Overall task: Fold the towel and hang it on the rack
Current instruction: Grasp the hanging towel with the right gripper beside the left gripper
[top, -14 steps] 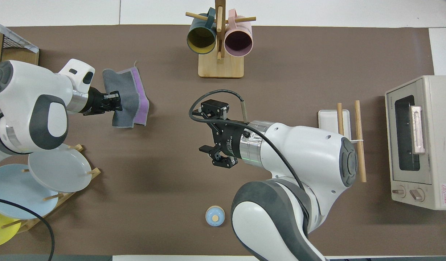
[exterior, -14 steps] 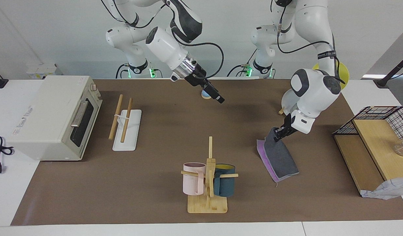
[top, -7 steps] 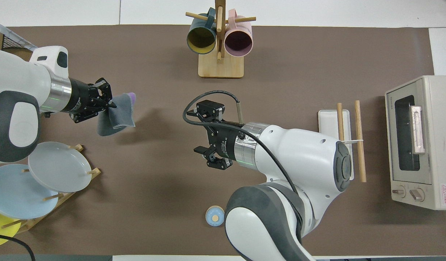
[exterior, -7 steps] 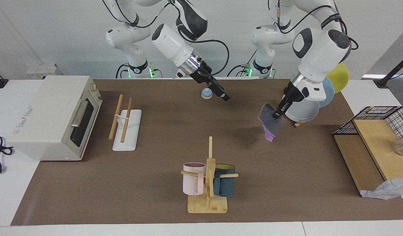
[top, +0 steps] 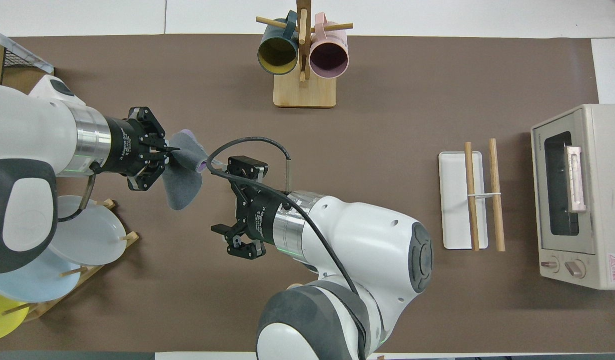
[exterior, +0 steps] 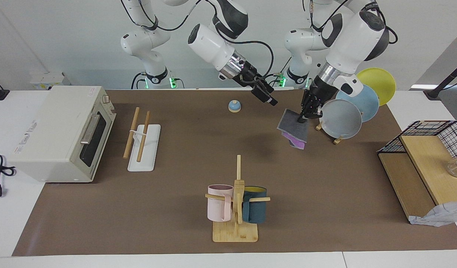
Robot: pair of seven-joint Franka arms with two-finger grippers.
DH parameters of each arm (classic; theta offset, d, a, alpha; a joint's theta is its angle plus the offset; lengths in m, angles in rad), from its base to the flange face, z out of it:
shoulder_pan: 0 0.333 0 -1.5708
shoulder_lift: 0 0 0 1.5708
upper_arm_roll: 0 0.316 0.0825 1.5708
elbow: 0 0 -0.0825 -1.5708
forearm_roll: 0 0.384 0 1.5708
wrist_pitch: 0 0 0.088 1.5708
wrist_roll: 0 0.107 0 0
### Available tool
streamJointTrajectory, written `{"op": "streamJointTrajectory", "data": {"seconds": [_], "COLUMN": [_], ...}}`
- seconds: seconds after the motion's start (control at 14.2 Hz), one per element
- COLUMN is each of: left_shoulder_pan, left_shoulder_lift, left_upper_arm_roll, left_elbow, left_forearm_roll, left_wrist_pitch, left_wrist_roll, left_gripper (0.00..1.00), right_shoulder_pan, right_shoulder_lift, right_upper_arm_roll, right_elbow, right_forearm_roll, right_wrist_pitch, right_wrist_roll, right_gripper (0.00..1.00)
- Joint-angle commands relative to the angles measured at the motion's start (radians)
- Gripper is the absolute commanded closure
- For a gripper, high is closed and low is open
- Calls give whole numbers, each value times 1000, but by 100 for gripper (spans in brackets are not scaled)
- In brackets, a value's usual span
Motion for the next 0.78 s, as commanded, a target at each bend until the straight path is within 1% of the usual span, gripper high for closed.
{"op": "streamJointTrajectory", "data": {"seconds": [0.0, 0.07, 0.14, 0.35, 0.56, 0.7], "left_shoulder_pan": [-17, -17, -17, -19, -21, -21], "left_shoulder_lift": [-27, -27, -29, -30, -30, -30], "left_upper_arm_roll": [9, 9, 10, 9, 7, 7], "left_elbow": [-19, -20, -20, -25, -25, -25], "left_forearm_roll": [-21, -21, -21, -21, -21, -21], "left_wrist_pitch": [-15, -14, -14, -17, -14, -9], "left_wrist_roll": [-94, -119, -139, -156, -182, -191], "left_gripper": [100, 100, 100, 100, 100, 100], "right_shoulder_pan": [26, 16, 8, -17, -41, -37], "right_shoulder_lift": [47, 99, 135, 141, 147, 196], "right_upper_arm_roll": [0, 0, -2, -3, -8, -8], "right_elbow": [56, 116, 154, 166, 185, 242], "right_forearm_roll": [9, -3, -14, -40, -30, -26], "right_wrist_pitch": [41, 38, 39, 41, 47, 50], "right_wrist_roll": [8, 2, 2, -39, -104, -93], "right_gripper": [0, 0, 0, 0, 0, 0]}}
